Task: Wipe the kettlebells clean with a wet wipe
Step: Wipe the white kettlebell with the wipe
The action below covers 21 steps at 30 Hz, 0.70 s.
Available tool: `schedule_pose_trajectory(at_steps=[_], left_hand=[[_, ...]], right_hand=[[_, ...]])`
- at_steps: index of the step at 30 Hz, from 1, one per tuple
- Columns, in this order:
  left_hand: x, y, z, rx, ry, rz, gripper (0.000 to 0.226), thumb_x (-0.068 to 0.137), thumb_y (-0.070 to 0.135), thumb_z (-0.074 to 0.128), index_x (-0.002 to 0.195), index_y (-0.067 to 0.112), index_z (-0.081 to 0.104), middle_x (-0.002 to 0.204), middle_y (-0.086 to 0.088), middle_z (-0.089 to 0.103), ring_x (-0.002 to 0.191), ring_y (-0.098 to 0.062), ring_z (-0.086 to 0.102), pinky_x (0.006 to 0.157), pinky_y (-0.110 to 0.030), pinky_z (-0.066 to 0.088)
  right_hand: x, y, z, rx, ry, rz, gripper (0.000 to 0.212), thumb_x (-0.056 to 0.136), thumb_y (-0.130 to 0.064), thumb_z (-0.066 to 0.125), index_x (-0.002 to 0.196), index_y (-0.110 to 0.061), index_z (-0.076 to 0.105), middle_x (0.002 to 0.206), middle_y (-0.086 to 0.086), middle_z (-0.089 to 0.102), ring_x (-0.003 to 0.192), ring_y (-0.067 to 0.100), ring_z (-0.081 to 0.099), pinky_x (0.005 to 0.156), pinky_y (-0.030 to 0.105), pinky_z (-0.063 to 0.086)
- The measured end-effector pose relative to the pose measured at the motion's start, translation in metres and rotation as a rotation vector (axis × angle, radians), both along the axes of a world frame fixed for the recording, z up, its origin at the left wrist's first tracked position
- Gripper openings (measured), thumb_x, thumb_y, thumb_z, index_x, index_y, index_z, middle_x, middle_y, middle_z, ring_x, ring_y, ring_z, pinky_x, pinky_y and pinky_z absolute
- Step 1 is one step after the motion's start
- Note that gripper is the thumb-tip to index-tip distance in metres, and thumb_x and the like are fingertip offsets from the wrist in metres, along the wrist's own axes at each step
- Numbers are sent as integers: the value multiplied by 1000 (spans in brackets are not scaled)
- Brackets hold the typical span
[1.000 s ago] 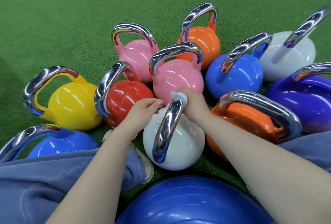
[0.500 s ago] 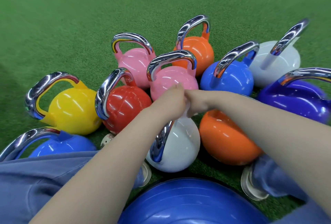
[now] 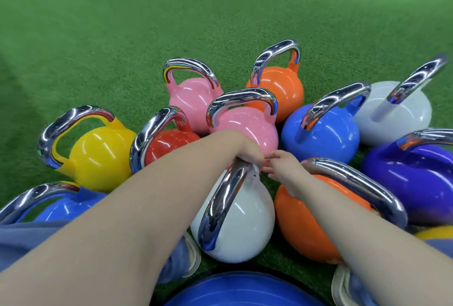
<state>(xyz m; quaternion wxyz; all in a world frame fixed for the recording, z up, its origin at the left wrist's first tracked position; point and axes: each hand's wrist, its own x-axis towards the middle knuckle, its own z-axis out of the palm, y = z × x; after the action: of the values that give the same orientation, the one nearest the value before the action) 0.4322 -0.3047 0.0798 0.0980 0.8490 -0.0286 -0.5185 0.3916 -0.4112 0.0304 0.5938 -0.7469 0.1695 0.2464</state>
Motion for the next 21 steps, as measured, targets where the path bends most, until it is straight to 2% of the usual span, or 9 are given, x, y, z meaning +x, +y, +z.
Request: schedule_pose_trajectory(at_steps=[2,4,6,8,11,13,15,16,21], left_hand=[[7,-5,-7,85,46,-93,21,87,25,56,94,5,58,88,-14,56,61,-21,49,63,-28,42],[11,-12,-7,164,68,-205,27,87,31,59,99,7,60,89,-11,60,60,-20,53,63,-26,44],[15,-19,-5,182,70,-253,32,87,31,59,109,7,60,90,-8,60,63,-18,54,61,-26,43],[18,-18,-6,173,86,-226,32,89,29,58,111,6,58,88,-8,58,65,-17,52,62,-24,43],[15,-5,-12,29,258,59,16,90,21,51,94,6,54,84,-12,50,68,-20,44,71,-28,37],[11,4,-19,-95,169,255,21,89,16,47,70,9,50,65,-7,48,58,-18,40,64,-27,37],[4,16,-21,-218,47,453,29,89,9,44,60,9,45,57,-6,44,51,-16,41,56,-25,39],[-1,21,-19,-304,79,517,26,87,5,44,61,7,47,59,-7,46,51,-16,43,55,-24,42],[-25,34,-12,-644,158,801,10,88,6,53,87,-2,59,78,-13,54,66,-16,51,63,-24,49]], right_hand=[[2,2,-2,52,37,-11,26,94,-6,37,79,-19,54,90,8,57,76,17,56,68,20,47],[3,3,-1,119,84,-71,26,98,-23,35,87,-19,58,97,9,60,88,22,58,81,31,44],[1,4,-2,180,122,-137,41,100,-39,30,104,-12,60,103,11,63,93,24,59,79,31,43],[-1,4,-6,206,128,-148,49,99,-45,26,106,-9,59,104,12,65,90,22,59,74,28,45],[-2,2,-9,234,147,-166,55,99,-48,23,107,-6,58,96,8,62,83,18,56,70,26,43],[-2,1,-10,254,171,-163,62,98,-52,22,120,-4,54,104,9,59,94,21,55,81,28,40],[-3,3,-8,294,210,-161,66,96,-55,23,128,-4,48,118,14,57,107,26,53,88,32,38],[-3,3,-8,312,223,-164,67,96,-56,23,129,-4,47,120,14,57,106,26,54,86,32,40],[-4,5,-3,340,246,-227,62,95,-56,27,128,-8,48,86,4,58,78,16,55,58,27,41]])
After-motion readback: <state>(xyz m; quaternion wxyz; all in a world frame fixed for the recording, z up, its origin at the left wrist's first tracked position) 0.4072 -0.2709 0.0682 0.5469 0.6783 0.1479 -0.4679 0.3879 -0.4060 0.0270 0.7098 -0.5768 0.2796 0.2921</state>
